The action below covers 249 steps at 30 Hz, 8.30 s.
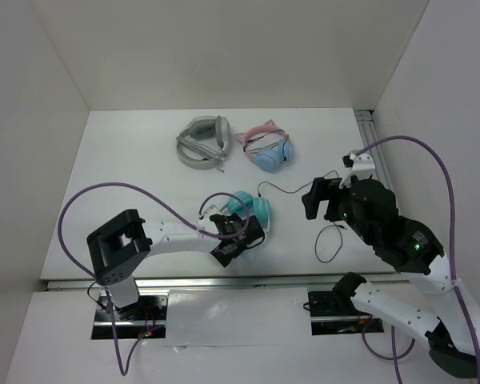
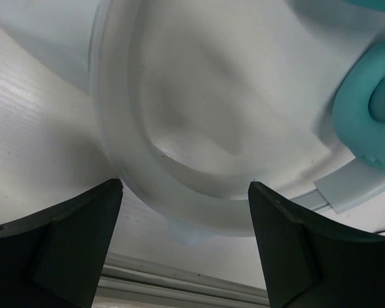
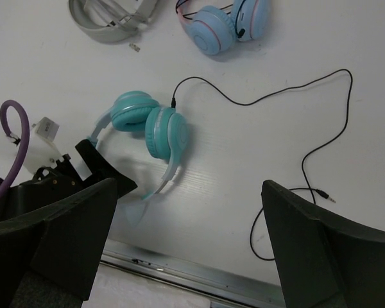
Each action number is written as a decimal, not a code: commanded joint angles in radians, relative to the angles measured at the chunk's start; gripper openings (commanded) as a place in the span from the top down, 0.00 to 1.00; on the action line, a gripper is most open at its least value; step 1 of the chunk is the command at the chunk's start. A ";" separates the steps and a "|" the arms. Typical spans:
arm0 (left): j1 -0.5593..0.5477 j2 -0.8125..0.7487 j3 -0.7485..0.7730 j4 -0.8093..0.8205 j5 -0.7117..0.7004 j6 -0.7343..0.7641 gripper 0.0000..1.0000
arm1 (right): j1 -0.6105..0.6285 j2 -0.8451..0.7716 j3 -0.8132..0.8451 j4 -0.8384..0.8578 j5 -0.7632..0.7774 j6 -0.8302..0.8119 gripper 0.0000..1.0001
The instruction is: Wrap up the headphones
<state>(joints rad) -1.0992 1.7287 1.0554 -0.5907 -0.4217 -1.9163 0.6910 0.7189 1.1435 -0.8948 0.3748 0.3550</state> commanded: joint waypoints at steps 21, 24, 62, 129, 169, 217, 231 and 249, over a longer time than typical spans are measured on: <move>-0.019 0.112 -0.023 -0.282 -0.008 -0.355 0.43 | 0.004 -0.041 -0.025 0.117 -0.117 -0.025 0.00; -0.010 0.146 -0.005 -0.282 0.018 -0.334 0.58 | 0.004 -0.050 -0.025 0.117 -0.126 -0.025 0.00; 0.364 -0.589 0.767 -0.532 -0.293 1.367 1.00 | 0.244 0.217 -0.396 1.069 -0.346 -0.260 0.09; 0.374 -0.575 1.022 -0.647 -0.370 1.370 1.00 | -0.065 0.507 -0.631 1.539 -0.510 -0.163 1.00; -0.120 -0.480 0.244 -0.201 -0.154 1.987 1.00 | 0.449 0.180 -0.380 0.830 0.460 -0.281 1.00; -0.129 -0.874 0.249 0.210 -0.141 1.674 1.00 | 0.211 0.387 -0.636 1.596 -0.504 -0.202 0.57; -0.129 -0.939 0.249 0.269 -0.310 1.591 1.00 | 0.183 0.567 -0.669 1.732 -0.548 -0.154 0.83; -0.129 -0.865 0.285 -0.343 -0.859 1.385 1.00 | 0.183 0.096 -0.405 1.032 0.170 -0.277 1.00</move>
<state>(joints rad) -1.2274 0.8192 1.3567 -0.9409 -1.2396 -0.4820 0.8768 0.8310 0.6304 0.2825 0.4671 0.1387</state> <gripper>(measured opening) 0.195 0.023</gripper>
